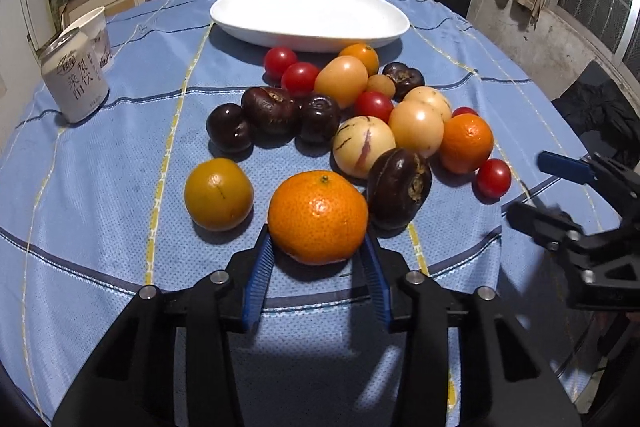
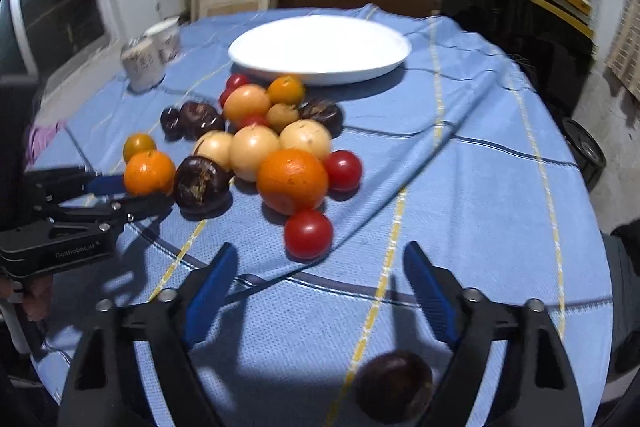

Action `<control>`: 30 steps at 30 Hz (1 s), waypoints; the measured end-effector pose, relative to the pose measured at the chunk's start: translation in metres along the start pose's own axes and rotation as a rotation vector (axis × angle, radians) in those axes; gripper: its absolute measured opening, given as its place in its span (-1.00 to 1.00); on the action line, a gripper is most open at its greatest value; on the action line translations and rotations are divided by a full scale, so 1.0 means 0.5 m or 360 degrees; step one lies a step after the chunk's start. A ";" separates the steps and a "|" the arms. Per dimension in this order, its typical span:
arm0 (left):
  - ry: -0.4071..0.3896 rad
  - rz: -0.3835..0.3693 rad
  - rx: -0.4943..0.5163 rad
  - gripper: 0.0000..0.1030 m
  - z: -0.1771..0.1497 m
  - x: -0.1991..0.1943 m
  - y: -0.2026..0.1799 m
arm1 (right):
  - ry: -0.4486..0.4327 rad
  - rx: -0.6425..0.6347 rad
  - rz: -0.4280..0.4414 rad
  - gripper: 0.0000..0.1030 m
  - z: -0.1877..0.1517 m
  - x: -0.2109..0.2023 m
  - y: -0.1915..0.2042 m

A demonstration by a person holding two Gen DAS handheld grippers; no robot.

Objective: Organize fruits
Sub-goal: 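Grasp the large orange with the left tool while the right tool grasps a red tomato, then carry both fruits over the white plate and open both tools to release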

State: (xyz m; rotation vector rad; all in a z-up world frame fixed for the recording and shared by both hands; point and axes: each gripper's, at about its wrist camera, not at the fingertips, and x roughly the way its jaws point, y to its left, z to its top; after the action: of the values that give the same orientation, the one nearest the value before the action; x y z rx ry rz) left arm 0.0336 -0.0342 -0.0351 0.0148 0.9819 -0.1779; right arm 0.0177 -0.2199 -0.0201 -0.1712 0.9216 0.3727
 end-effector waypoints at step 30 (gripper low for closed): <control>-0.0131 -0.0084 0.0084 -0.15 0.033 -0.065 0.011 | -0.0076 0.0095 0.0230 -0.41 0.037 -0.040 -0.023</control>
State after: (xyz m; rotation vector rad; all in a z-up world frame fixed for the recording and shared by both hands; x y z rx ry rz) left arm 0.0305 -0.0257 0.0008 0.0298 0.8960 -0.2508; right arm 0.0250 -0.2299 0.0067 -0.0406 0.8994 0.4808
